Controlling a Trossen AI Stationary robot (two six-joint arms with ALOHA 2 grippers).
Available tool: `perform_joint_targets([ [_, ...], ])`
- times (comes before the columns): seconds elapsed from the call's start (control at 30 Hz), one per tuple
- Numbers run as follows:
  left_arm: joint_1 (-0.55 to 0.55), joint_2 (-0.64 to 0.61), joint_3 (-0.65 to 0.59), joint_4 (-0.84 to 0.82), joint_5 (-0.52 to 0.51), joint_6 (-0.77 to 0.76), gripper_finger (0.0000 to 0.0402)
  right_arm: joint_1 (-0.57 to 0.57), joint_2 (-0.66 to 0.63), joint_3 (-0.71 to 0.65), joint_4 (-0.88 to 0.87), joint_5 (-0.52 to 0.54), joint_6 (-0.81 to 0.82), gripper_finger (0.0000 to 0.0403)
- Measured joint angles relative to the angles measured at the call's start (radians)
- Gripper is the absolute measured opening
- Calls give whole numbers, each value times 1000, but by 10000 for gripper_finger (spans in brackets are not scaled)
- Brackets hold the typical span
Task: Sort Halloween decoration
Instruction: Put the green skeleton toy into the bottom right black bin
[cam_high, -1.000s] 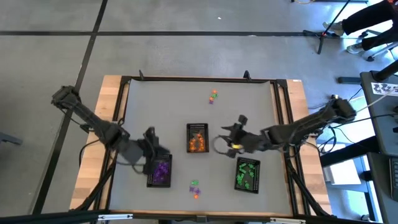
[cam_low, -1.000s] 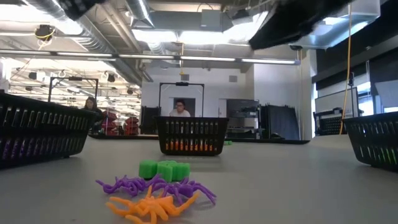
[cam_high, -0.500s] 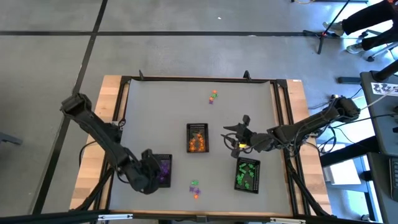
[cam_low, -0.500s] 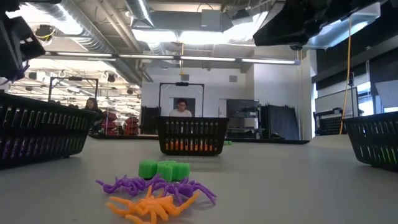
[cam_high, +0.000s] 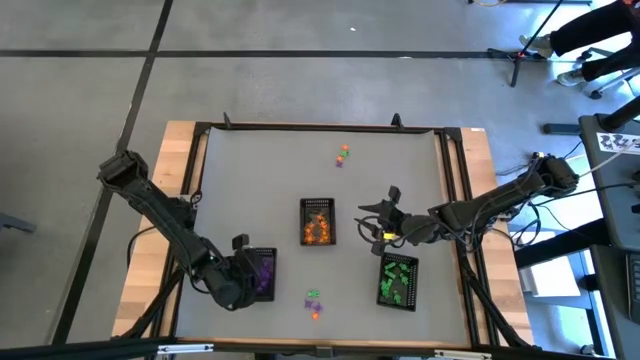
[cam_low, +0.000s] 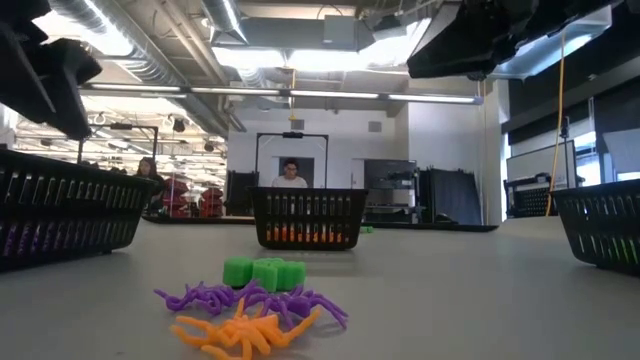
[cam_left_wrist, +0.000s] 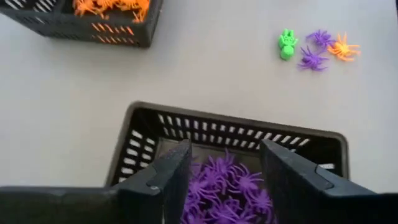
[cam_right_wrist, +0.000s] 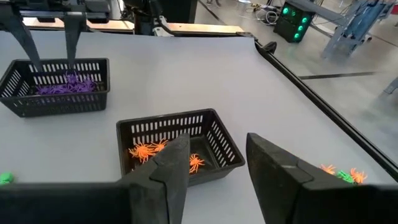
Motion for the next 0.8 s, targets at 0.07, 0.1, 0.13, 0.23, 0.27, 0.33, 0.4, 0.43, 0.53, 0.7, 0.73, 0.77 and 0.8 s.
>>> perform_joint_targets([
  [0.07,3,-1,0,0,-20,8,178,0,0,0,3,0,0,154],
  [0.1,4,-4,0,0,-32,11,177,0,0,0,7,0,0,154],
  [0.13,4,-9,0,1,-48,14,176,0,0,0,11,0,-1,154],
  [0.23,10,-37,1,21,-116,101,175,0,0,0,31,2,-15,154],
  [0.27,10,-53,0,24,-145,141,175,0,0,0,41,7,-26,154],
  [0.33,14,-83,1,51,-241,216,175,0,0,0,57,24,-38,154],
  [0.4,15,-119,1,84,-363,279,175,-7,0,0,65,14,-41,154],
  [0.43,16,-141,1,104,-415,320,175,-20,0,3,58,-14,-29,154],
  [0.53,37,-218,1,165,-527,525,175,-80,0,16,10,-67,34,154],
  [0.7,124,-385,1,159,-561,630,174,-221,0,26,-78,-140,72,154],
  [0.73,152,-422,-7,151,-509,627,173,-254,0,26,-79,-171,74,154],
  [0.77,184,-458,-27,157,-442,624,169,-286,0,27,-78,-207,74,154],
  [0.8,217,-492,-54,178,-367,625,164,-316,0,27,-75,-245,74,154],
])
